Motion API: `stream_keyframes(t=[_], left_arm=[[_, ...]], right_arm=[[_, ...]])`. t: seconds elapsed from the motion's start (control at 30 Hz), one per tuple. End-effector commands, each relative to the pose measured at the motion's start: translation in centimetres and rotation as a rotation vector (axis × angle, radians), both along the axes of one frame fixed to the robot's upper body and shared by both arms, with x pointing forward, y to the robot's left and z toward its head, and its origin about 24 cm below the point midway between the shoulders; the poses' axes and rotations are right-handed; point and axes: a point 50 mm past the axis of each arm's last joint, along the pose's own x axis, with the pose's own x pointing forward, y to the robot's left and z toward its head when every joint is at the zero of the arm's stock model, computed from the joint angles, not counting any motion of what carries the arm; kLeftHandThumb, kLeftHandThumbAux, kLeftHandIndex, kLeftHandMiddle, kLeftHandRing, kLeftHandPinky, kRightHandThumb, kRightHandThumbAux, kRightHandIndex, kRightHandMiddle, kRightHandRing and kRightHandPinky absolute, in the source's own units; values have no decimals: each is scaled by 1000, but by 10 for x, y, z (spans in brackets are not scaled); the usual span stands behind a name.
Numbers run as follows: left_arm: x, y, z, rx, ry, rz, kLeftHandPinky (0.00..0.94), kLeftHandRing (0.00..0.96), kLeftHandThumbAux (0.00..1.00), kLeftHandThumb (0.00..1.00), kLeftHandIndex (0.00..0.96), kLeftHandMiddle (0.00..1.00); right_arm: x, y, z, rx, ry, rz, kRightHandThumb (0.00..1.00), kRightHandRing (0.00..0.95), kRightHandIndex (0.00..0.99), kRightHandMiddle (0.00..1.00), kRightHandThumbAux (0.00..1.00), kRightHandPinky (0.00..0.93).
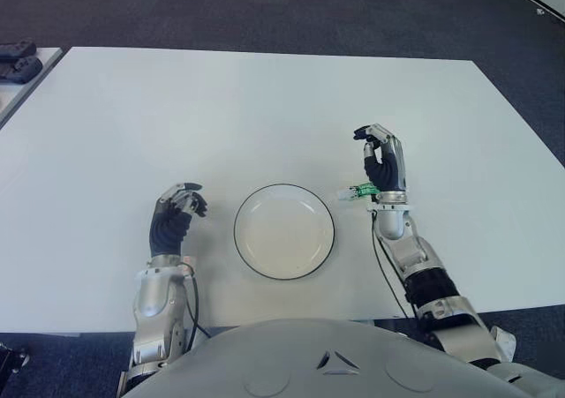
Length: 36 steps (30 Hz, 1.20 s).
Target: Put the toothpaste on the table into the plate.
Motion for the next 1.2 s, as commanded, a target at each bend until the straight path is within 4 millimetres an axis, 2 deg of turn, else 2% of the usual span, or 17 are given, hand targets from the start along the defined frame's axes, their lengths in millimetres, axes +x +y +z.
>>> stream_keyframes(t=[0.03,0.17,0.3,0.4,0.43,0.47,0.57,0.6,0.73,0.83,0.87,0.97,1.2], left_arm=[[1,0,-4,-9,24,-15,624,627,718,705,439,630],[2,0,-3,-7,26,-15,629,631,717,705,439,634],[2,0,-3,-9,27,-15,625,632,716,706,439,636],[2,1,-3,-13,26,-15,622,631,716,707,439,638],[2,1,-3,-15,26,-15,620,631,716,707,439,638],[2,1,-3,-16,26,-15,619,630,715,708,439,638],[2,1,-3,-12,25,-16,621,629,715,708,439,638],[2,1,-3,-11,25,-16,621,629,715,708,439,639],[2,2,-3,-8,27,-21,619,629,715,709,439,639],[1,2,-4,-6,32,-22,615,628,715,709,439,639],[1,2,-4,-6,33,-22,614,628,715,709,439,639],[2,2,-4,-4,35,-21,612,626,715,708,439,638],[1,2,-6,-3,40,-23,616,628,715,709,440,640]], right_arm=[[-4,6,3,11,6,26,1000,479,455,446,660,494],[-5,8,5,7,18,64,1000,485,450,448,660,509],[-5,6,6,-51,39,110,1000,488,443,447,661,482],[-4,-11,14,-192,88,182,989,482,442,445,662,460],[-3,-22,17,-261,120,212,975,480,446,442,660,454],[-3,-29,20,-303,142,229,884,426,437,399,676,417],[5,-43,16,-493,248,282,772,328,423,315,695,336],[6,-46,16,-542,276,294,749,283,353,261,604,306],[12,-54,12,-693,386,329,701,195,228,164,467,247],[17,-61,7,-824,482,348,663,121,156,94,416,188],[18,-62,7,-852,496,354,642,78,122,63,401,133],[17,-62,8,-933,528,377,606,25,65,21,369,46],[19,-68,11,-1079,559,414,552,2,5,1,247,3]])
